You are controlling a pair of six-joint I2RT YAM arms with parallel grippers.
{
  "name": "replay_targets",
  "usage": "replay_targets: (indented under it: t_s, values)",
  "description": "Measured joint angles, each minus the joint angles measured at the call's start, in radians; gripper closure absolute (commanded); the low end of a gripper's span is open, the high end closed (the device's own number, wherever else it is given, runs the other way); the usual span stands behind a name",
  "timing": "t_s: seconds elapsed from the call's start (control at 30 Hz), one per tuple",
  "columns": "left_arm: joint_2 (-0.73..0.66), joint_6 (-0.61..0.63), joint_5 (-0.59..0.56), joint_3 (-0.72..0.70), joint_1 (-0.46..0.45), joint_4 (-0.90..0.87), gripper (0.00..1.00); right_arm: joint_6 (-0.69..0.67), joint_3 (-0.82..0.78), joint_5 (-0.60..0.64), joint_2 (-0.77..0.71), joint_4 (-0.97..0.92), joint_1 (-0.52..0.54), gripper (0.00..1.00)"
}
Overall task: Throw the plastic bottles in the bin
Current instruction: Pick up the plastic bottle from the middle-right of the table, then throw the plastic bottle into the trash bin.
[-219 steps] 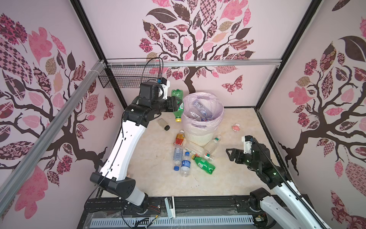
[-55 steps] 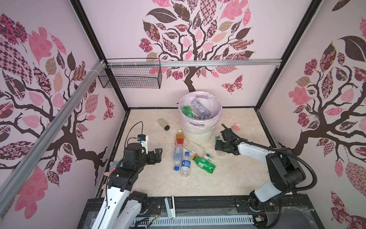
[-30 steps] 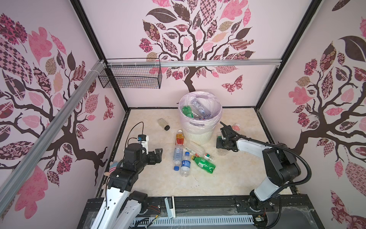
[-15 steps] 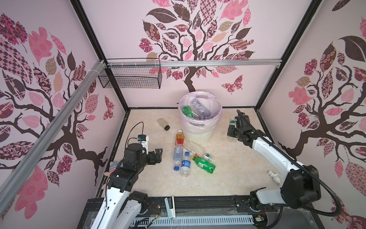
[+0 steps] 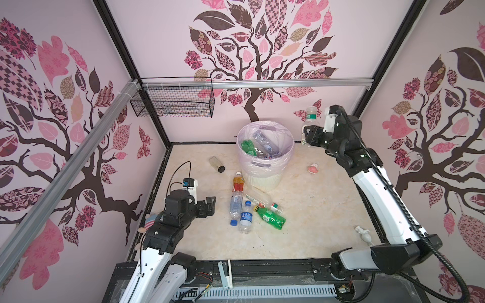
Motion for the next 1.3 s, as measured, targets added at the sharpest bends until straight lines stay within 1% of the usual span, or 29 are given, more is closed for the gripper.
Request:
replay_targets:
  t_s: [0.13,0.2,0.4,0.63,0.9,0.97,1.07,1.1,1.3]
  values:
    - [-0.001,-0.001,-0.008,0.000,-0.009,0.000,0.09,0.008,0.068,-0.116,0.065,-0.006,0.007,0.49]
    - [-0.001,-0.002,-0.012,0.000,-0.013,0.000,0.09,0.010,0.091,-0.154,0.099,-0.018,0.019,0.49]
    - [-0.001,-0.003,-0.017,0.000,-0.018,0.000,0.09,0.010,0.161,-0.205,0.193,-0.055,0.060,0.47]
    - [-0.006,-0.004,-0.023,0.000,-0.023,-0.001,0.09,0.010,0.180,-0.228,0.258,-0.075,0.075,0.45]
    - [-0.011,-0.004,-0.023,0.000,-0.023,-0.001,0.10,0.009,0.180,-0.220,0.284,-0.085,0.079,0.41]
    - [-0.011,-0.004,-0.023,0.000,-0.024,0.000,0.10,0.009,0.179,-0.214,0.284,-0.085,0.080,0.38]
    - [-0.010,-0.004,-0.023,0.000,-0.024,-0.001,0.10,0.013,0.179,-0.205,0.285,-0.085,0.080,0.28]
    - [-0.010,-0.004,-0.023,0.000,-0.024,-0.001,0.10,0.012,0.179,-0.201,0.285,-0.085,0.081,0.25]
    - [-0.004,-0.004,-0.023,0.000,-0.026,0.000,0.10,0.006,0.179,-0.177,0.285,-0.085,0.086,0.20]
